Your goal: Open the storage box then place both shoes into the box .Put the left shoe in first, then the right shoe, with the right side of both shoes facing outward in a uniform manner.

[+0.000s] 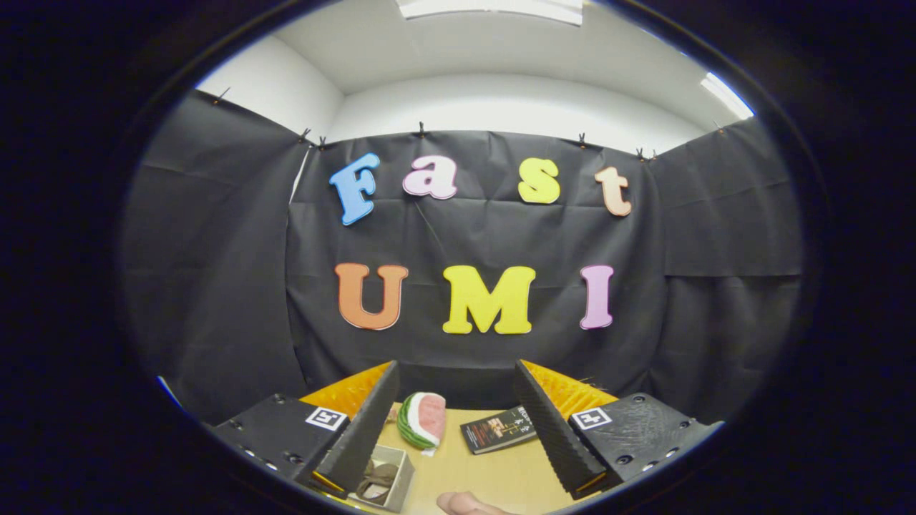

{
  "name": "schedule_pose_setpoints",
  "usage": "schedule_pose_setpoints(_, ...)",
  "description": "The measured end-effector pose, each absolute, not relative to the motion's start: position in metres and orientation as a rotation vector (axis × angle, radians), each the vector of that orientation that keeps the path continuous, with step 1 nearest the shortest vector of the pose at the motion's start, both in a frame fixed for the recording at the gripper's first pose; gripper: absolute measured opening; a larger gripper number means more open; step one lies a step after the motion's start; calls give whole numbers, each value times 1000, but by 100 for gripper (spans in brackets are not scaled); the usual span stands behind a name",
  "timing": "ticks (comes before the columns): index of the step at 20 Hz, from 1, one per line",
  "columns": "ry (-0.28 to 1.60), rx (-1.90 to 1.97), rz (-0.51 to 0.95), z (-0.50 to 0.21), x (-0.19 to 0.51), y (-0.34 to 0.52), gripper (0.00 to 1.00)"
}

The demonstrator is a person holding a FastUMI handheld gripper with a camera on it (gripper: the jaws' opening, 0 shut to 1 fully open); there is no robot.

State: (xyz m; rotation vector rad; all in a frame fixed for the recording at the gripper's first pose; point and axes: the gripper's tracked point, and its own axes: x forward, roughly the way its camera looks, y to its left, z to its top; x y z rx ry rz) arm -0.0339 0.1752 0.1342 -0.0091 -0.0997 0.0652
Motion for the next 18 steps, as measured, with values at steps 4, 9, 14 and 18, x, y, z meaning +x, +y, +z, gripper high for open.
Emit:
schedule_pose_setpoints(4, -102, -3, 59, 135, -36, 169, 98)
schedule_pose_setpoints(9, -98, 12, 58, 130, -40, 160, 98)
schedule_pose_setpoints(14, -91, 21, 74, 128, -43, 159, 98)
schedule_pose_setpoints(18, -74, 9, 50, 124, -44, 157, 98)
